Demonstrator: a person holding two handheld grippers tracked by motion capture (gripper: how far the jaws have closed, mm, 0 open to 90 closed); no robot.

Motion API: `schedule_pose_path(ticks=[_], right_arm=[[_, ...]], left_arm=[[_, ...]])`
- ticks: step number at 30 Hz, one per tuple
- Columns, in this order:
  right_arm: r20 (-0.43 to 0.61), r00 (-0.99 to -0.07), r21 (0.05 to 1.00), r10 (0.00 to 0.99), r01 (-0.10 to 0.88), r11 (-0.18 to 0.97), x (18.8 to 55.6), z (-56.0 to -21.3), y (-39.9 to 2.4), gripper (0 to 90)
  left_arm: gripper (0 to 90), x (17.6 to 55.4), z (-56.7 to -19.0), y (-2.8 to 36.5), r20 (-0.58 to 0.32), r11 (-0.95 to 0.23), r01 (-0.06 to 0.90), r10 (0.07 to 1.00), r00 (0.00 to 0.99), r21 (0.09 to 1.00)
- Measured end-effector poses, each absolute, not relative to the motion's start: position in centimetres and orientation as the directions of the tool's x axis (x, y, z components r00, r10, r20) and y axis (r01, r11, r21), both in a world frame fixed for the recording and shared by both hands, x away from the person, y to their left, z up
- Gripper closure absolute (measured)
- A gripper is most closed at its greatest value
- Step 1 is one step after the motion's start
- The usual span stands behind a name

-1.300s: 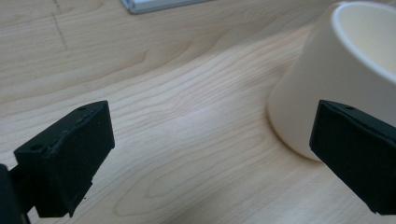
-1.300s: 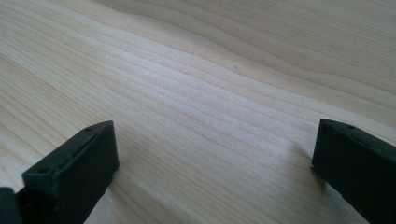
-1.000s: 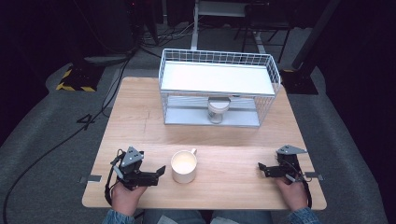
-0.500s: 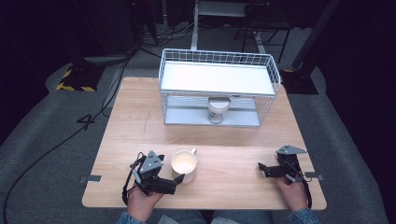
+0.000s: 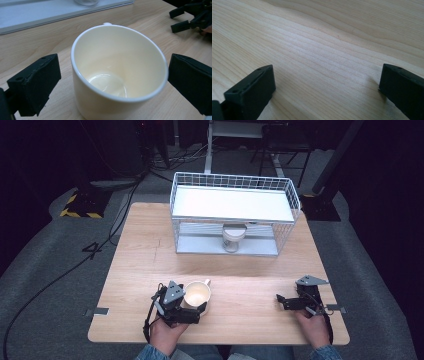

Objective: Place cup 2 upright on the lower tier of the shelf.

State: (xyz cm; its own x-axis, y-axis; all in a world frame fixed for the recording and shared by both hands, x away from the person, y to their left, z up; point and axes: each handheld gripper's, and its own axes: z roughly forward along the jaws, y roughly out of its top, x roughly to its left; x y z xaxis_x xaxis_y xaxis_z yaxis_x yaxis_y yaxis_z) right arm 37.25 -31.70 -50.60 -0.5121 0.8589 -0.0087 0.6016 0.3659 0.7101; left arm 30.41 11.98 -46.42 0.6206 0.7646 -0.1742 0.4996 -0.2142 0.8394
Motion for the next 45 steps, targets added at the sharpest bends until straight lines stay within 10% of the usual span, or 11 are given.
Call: schedule_pose_path(ticks=[45], right_arm=[[-0.009, -0.512, 0.710, 0.859, 0.602, 0.366, 37.3, -50.6, -31.7, 0.3]], left_arm=[[9.2, 31.4, -47.9, 10.3, -0.094, -0.280, 0.482, 0.783, 0.615, 0.830]])
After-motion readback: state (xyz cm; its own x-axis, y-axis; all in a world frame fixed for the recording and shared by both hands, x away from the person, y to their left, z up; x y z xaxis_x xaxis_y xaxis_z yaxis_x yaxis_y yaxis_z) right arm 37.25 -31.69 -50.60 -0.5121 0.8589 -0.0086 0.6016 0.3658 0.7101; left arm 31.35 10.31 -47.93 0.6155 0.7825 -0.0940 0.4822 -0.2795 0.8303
